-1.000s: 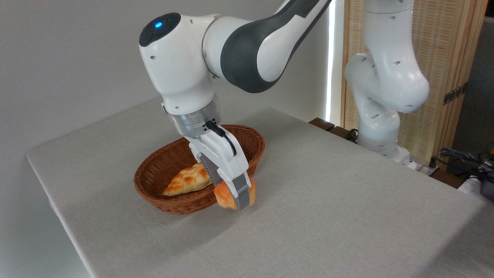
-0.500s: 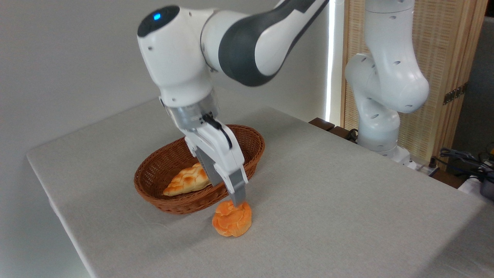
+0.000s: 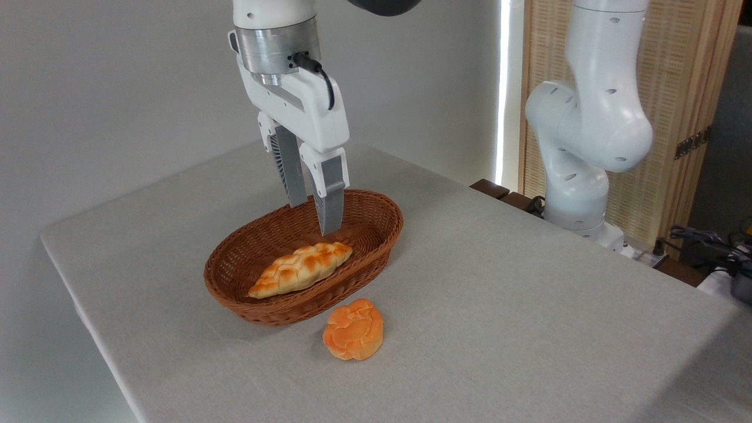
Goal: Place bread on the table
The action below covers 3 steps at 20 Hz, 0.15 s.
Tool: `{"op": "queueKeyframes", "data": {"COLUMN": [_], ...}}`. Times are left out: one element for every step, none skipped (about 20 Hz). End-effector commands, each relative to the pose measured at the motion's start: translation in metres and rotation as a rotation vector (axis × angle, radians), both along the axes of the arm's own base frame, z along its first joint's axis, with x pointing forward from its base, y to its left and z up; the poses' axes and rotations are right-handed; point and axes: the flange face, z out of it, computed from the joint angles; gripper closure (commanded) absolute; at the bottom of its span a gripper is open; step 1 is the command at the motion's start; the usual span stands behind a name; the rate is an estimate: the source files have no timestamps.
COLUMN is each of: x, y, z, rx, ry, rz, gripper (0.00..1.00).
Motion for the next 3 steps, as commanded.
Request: {"op": "queueKeyframes", "data": {"x": [0.0064,0.0091,0.0098], "y": [0.0057,0.005,0.0048], "z": [-0.0029,-0.0083,-0.01], "rx": [0.015,0.019,0.02], "ry": [0.014,0.022,0.025], "rz": [0.088,0.088,0.088], "gripper": [0.0,0.0,0.0]}}
